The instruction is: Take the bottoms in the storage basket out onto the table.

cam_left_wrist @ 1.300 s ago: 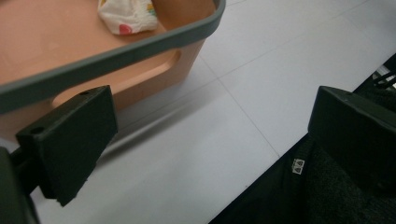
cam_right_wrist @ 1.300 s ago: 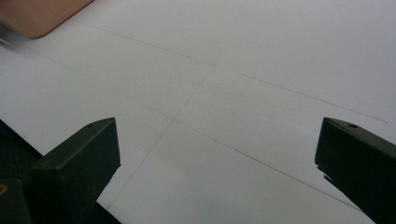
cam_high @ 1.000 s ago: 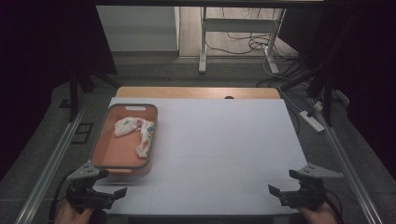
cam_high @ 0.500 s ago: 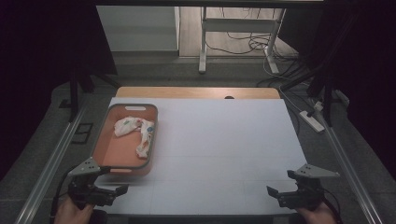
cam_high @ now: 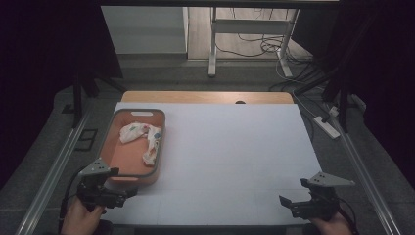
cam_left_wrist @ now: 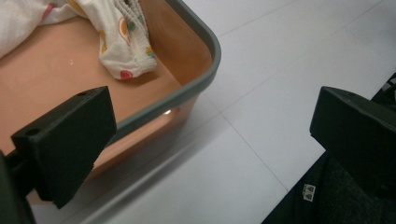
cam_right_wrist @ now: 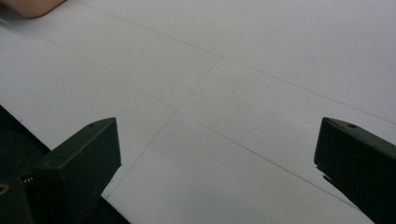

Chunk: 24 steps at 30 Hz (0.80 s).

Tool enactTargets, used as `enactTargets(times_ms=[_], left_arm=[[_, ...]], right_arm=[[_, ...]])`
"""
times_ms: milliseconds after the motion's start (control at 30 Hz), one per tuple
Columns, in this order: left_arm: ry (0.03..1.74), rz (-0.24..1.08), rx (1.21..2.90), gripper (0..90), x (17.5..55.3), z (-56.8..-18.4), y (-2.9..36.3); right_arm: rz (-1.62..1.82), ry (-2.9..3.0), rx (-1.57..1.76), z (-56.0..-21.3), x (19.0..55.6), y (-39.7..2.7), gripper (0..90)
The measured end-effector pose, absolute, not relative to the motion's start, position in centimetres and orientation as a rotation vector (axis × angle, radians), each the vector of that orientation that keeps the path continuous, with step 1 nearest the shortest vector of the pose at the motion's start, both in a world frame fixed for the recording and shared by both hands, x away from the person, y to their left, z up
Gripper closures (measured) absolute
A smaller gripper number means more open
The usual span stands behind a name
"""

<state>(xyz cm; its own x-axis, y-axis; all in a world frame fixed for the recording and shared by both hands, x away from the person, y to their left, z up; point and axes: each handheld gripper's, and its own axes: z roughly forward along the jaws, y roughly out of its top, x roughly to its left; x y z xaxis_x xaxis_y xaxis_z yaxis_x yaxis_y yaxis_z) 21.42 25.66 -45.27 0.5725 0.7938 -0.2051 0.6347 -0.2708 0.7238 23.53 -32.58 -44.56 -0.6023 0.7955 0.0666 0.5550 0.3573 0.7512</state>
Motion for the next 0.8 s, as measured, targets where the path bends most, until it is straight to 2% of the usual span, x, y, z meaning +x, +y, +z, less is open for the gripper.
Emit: enactTargets(times_ms=[800], left_arm=[[1.180, 0.260, 2.001, 0.1, 26.2, -45.2, 24.8]], right_arm=[[1.087, 2.328, 1.199, -44.6, 23.7, -32.5, 0.9]])
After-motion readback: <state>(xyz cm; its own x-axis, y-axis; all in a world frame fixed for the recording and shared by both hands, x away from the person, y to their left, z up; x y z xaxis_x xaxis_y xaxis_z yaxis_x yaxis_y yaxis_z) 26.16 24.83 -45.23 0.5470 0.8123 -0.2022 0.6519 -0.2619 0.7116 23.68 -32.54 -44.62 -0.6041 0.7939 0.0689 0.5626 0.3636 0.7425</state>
